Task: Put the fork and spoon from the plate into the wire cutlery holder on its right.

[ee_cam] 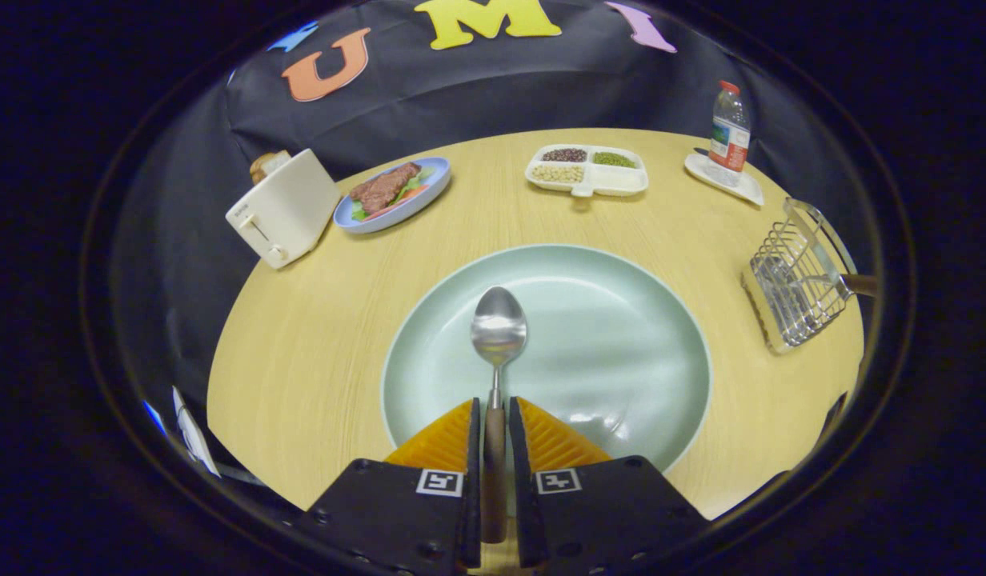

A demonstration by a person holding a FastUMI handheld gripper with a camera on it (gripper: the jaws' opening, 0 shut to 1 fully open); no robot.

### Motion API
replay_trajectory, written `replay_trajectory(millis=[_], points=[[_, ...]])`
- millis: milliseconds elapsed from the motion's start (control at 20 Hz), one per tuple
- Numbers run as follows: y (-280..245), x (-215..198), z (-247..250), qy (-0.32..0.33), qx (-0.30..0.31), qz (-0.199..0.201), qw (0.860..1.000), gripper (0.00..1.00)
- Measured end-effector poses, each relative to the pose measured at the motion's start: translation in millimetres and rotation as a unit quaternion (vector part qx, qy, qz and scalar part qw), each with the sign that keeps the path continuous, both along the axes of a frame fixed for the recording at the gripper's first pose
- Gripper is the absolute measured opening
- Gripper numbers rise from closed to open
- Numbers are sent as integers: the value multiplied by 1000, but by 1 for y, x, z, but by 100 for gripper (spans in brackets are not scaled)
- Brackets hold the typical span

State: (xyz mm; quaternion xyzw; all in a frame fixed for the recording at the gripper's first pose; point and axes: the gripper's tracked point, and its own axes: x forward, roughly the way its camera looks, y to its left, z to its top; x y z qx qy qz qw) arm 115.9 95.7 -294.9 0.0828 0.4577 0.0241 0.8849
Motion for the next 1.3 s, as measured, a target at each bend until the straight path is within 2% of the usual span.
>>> replay_trajectory(millis=[50, 150, 250, 300, 500, 850, 1300], points=[[-3, 1, -3, 2, -18, 0, 1000, 19], [-5, 1, -4, 3, -40, 13, 999, 7], [-3, 1, -3, 1, -43, 16, 999, 7], [-4, 1, -1, 1, -43, 18, 999, 1], [-4, -3, 8, -5, -33, 21, 999, 1], [-26, -10, 61, -51, -18, 16, 998, 1], [-130, -38, 142, -99, -6, -27, 995, 1]])
